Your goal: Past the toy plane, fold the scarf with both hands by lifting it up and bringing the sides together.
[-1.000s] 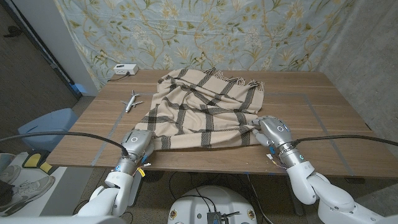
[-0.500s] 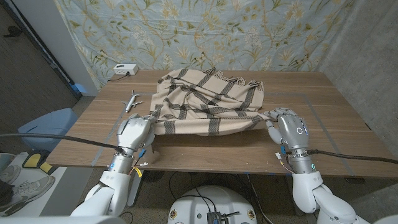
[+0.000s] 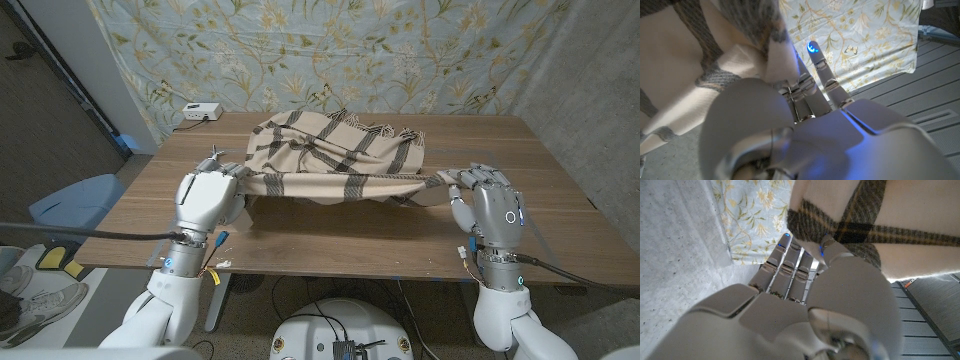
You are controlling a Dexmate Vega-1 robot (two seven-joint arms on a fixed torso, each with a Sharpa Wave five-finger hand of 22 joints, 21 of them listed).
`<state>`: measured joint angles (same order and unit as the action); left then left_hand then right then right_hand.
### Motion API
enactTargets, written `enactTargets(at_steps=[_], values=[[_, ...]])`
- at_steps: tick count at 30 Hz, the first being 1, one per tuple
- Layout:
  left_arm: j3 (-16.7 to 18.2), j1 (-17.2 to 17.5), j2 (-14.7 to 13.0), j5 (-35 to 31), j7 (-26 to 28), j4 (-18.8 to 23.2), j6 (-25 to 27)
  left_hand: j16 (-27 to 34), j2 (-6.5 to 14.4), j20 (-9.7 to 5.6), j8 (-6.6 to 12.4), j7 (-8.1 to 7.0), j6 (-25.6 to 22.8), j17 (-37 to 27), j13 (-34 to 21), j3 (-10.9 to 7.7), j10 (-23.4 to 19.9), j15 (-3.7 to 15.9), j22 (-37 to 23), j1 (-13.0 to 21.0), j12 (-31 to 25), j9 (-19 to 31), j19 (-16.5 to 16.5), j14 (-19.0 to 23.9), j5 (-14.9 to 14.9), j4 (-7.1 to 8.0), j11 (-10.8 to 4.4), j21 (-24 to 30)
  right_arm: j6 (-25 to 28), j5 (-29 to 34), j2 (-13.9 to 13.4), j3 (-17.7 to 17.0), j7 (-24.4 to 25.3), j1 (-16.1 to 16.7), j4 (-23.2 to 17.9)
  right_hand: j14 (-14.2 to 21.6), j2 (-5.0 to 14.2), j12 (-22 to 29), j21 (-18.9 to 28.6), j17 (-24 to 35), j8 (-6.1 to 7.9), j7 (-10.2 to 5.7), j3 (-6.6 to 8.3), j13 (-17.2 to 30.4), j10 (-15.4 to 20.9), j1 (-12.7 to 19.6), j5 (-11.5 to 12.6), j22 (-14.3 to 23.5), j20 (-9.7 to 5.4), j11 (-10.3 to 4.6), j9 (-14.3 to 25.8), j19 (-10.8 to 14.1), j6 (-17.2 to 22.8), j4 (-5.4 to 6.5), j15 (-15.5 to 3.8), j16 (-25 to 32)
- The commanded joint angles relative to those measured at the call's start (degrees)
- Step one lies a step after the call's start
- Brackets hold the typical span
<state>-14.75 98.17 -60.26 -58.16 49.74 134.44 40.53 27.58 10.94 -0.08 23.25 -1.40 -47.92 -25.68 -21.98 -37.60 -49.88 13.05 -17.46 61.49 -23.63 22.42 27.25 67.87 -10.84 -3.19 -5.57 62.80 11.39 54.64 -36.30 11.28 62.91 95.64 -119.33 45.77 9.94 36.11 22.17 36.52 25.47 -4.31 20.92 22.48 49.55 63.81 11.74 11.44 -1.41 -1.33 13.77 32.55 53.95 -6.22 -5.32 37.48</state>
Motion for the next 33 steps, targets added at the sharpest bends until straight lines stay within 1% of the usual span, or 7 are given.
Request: enactTargets(at_steps=[1,11,16,19,26,29,33], values=[[10.8,8.0,1.5,-5.5,2.9,4.3,-4.8,0.3,0.0,0.04,0.96,-0.85,-0.4,-1.1,-6.7,0.52,-3.7,-0.09,-0.3,0.8,-6.7,1.2,-1.4,-1.1,-0.8,0.13,-4.61,1.0,-14.7,12.8,19.1,-11.8,1.1,4.4,-0.9,0.6,-0.49,0.6,0.4,0.0,0.65,0.04,0.51,0.3,0.5,0.0,0.4,0.2,0.32,-0.08,0.1,0.2,0.5,-0.19,-6.63,-0.4],[22.7,13.7,7.7,-3.6,4.1,7.8,-21.6,1.0,-0.1,-0.14,1.69,-1.17,-0.1,-2.6,-8.5,1.22,-3.7,0.01,-0.3,0.8,-7.1,2.6,-2.0,-1.1,-1.1,0.44,-4.46,2.5,-29.0,21.0,34.4,-20.3,1.1,4.0,-2.1,1.0,-0.58,1.1,0.4,0.2,0.92,-0.16,0.72,0.5,1.5,-0.1,0.6,0.1,0.32,-0.08,0.1,0.0,0.6,-0.31,-6.70,-0.8],[26.1,13.1,12.3,-1.7,4.5,8.0,-30.8,1.8,-0.2,-0.36,2.11,-1.09,-0.1,-3.7,-9.6,1.63,-3.7,0.03,-0.2,1.0,-7.4,3.5,-2.1,-0.6,-1.2,0.33,-4.54,3.6,-37.9,25.4,43.0,-25.2,1.1,1.5,-1.7,1.2,-0.64,1.2,0.4,0.3,1.09,-0.19,0.80,0.6,1.6,-0.2,0.6,0.1,0.24,-0.12,0.1,-0.2,0.6,-0.37,-6.76,-1.1],[27.7,12.0,14.8,-0.9,3.7,8.0,-35.5,2.1,-0.3,-0.41,2.25,-1.08,0.0,-4.2,-10.1,1.78,-3.7,0.03,-0.2,1.1,-7.5,3.9,-2.2,-0.6,-1.2,0.28,-4.54,4.0,-41.6,26.8,45.9,-27.0,1.1,-0.3,-1.5,1.3,-0.73,1.3,0.4,0.3,1.15,-0.30,0.83,0.6,1.7,-0.2,0.7,0.1,0.24,-0.14,0.1,-0.2,0.6,-0.42,-6.80,-1.2],[29.9,7.8,19.9,-1.2,0.4,8.0,-42.8,2.5,-0.3,-0.44,2.57,-1.16,0.1,-5.1,-11.2,2.07,-3.7,0.01,0.0,1.3,-7.8,4.6,-2.4,-0.6,-1.3,0.23,-4.48,4.9,-43.0,28.1,45.3,-27.1,1.1,-4.0,-0.8,1.5,-0.74,1.3,0.4,0.4,1.27,-0.39,0.87,0.7,1.7,-0.4,0.8,0.1,0.24,-0.33,0.0,-0.4,0.5,-0.43,-6.76,-1.3],[30.6,5.4,21.4,-0.7,-2.1,7.7,-44.8,2.6,-0.3,-0.48,2.64,-1.18,0.2,-5.4,-11.5,2.14,-3.7,0.00,0.1,1.3,-7.8,4.9,-2.5,-0.7,-1.4,0.25,-4.49,5.2,-41.0,27.4,42.2,-25.5,1.1,-5.5,-0.3,1.5,-0.75,1.3,0.4,0.5,1.34,-0.51,0.91,0.8,1.6,-0.4,0.8,0.1,0.20,-0.49,0.0,-0.5,0.5,-0.44,-6.77,-1.5],[31.1,1.8,22.9,-0.3,-6.2,7.2,-46.3,2.7,-0.4,-0.55,2.86,-1.10,0.1,-6.0,-12.2,2.25,-3.6,-0.01,0.3,1.3,-7.9,5.4,-2.7,-0.9,-1.4,0.28,-4.52,5.7,-35.4,24.8,35.5,-21.5,1.1,-7.3,0.9,1.4,-0.80,1.3,0.5,0.5,1.40,-0.58,0.97,0.8,1.5,-0.4,0.8,0.1,0.23,-0.58,0.0,-0.5,0.4,-0.51,-6.81,-1.7]])
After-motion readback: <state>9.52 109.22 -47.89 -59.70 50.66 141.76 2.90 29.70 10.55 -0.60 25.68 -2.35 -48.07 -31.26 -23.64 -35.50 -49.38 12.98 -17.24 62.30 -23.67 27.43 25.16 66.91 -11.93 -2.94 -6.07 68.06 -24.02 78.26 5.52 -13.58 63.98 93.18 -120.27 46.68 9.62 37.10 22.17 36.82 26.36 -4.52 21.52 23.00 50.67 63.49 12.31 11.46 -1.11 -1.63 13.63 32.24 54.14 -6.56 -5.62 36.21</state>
